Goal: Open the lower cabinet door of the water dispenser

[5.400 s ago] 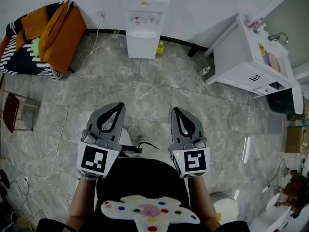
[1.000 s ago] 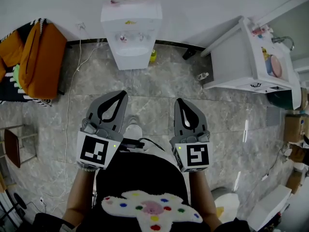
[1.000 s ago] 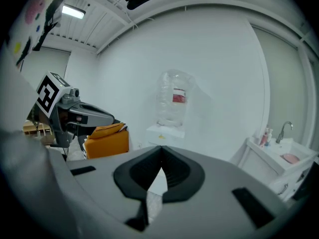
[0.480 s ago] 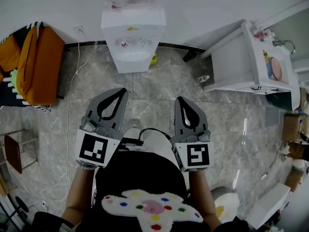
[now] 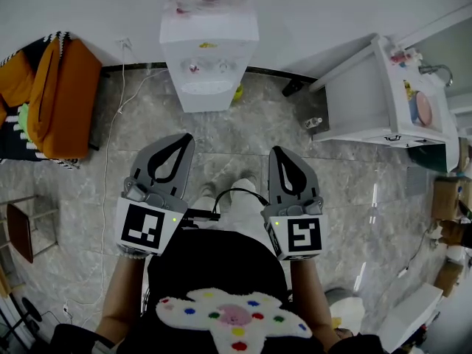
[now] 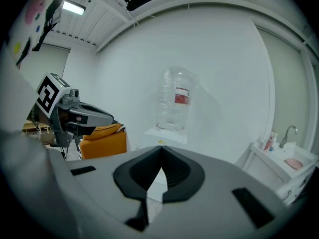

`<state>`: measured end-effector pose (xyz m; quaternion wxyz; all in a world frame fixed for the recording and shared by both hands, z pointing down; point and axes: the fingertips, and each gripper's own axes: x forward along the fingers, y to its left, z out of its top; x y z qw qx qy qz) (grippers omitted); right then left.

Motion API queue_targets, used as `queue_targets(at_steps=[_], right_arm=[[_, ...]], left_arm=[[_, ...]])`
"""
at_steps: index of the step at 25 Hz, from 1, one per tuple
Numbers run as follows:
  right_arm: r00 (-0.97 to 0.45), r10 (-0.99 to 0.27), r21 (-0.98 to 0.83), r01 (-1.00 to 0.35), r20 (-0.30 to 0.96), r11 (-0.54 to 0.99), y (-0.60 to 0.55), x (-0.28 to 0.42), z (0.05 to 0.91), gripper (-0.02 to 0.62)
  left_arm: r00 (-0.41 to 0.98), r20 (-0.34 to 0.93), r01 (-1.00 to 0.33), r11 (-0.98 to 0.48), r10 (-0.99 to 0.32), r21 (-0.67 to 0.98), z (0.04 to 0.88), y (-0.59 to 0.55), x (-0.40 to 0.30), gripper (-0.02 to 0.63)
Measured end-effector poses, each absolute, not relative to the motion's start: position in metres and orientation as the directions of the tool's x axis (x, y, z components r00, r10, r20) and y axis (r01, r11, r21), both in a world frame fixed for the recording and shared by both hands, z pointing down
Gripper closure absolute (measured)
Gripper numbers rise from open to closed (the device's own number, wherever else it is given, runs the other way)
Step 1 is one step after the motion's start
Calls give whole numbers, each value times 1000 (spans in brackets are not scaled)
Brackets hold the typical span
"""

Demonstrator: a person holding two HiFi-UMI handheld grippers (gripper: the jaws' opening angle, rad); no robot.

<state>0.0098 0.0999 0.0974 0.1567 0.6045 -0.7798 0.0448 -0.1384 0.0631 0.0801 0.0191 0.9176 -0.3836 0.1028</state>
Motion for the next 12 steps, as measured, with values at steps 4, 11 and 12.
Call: queue_targets(at_steps=[4, 11, 12], right_arm=[[-242, -918, 132, -946, 314, 295, 94, 7, 99, 592], [-279, -885, 125, -930, 373, 345, 88, 8, 103, 592], [-277, -880, 127, -929, 385, 348, 87, 8, 103, 592]], left_arm=[[653, 200, -739, -672, -731, -42, 79, 62, -147, 592], [605, 211, -780, -624, -768, -34, 81, 62, -156, 592], [602, 213, -782, -622, -769, -34, 82, 62, -156, 592]])
